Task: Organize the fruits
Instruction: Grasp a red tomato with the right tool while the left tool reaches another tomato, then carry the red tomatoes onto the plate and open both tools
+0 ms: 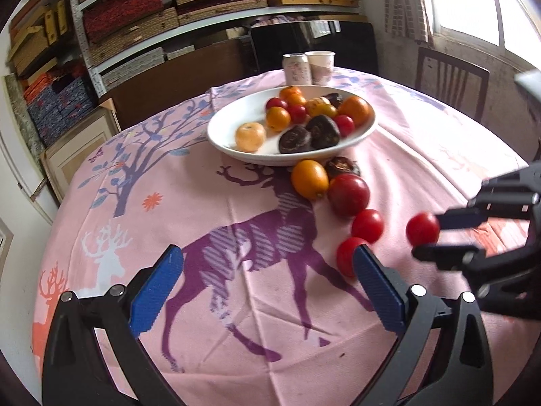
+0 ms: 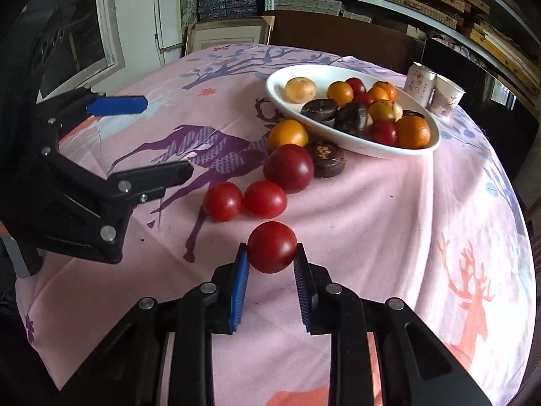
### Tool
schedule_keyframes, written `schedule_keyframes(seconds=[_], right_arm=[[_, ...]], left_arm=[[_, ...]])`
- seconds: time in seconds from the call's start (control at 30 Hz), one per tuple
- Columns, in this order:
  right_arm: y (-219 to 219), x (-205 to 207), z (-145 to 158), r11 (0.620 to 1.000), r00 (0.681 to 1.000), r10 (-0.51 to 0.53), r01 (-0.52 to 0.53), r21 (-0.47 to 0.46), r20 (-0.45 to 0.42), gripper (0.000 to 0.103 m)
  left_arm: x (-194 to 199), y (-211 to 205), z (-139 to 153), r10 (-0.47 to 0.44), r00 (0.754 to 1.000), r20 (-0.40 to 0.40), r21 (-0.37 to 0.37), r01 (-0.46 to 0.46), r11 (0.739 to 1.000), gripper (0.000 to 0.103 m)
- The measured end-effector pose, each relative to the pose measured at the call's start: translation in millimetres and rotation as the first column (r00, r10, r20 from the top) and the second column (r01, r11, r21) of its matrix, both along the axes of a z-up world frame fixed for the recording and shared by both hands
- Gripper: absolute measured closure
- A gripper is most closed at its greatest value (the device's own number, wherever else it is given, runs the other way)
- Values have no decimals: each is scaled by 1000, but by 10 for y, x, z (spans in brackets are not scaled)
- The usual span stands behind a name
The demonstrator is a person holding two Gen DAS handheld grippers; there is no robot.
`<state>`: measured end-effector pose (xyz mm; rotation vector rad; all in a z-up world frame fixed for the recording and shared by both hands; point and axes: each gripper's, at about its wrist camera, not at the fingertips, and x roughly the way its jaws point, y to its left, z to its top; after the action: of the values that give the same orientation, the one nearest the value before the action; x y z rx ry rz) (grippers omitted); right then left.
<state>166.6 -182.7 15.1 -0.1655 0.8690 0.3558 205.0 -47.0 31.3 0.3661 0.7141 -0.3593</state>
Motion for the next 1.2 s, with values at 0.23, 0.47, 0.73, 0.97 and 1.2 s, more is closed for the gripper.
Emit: schedule_keyframes(seconds=[0.23,0.47,0.73,0.97,1.2], right_arm=[[-423,-47,250,996,993,-86,85,25,75,76],[-569,-18,283,992,988,-127,125,24,93,76],[-667,173,467,994,984,-110,108,20,143,76],[-803,974,776,994,980,-81,64,92,184,76],[-871,1795,672,981,987,-122,104,165,103,76]], left_arm=[[-6,-310,-241,-129,988,-81,76,135,988,17],[95,-342,-294,-184,971,-151,-11,184,983,75],[158,-228,-11,-187,980,-74,-21,186,982,75],[791,-372,373,-129,992,14,-33,129,991,75],[1597,-606,386,-85,996,25,-47,86,995,75]])
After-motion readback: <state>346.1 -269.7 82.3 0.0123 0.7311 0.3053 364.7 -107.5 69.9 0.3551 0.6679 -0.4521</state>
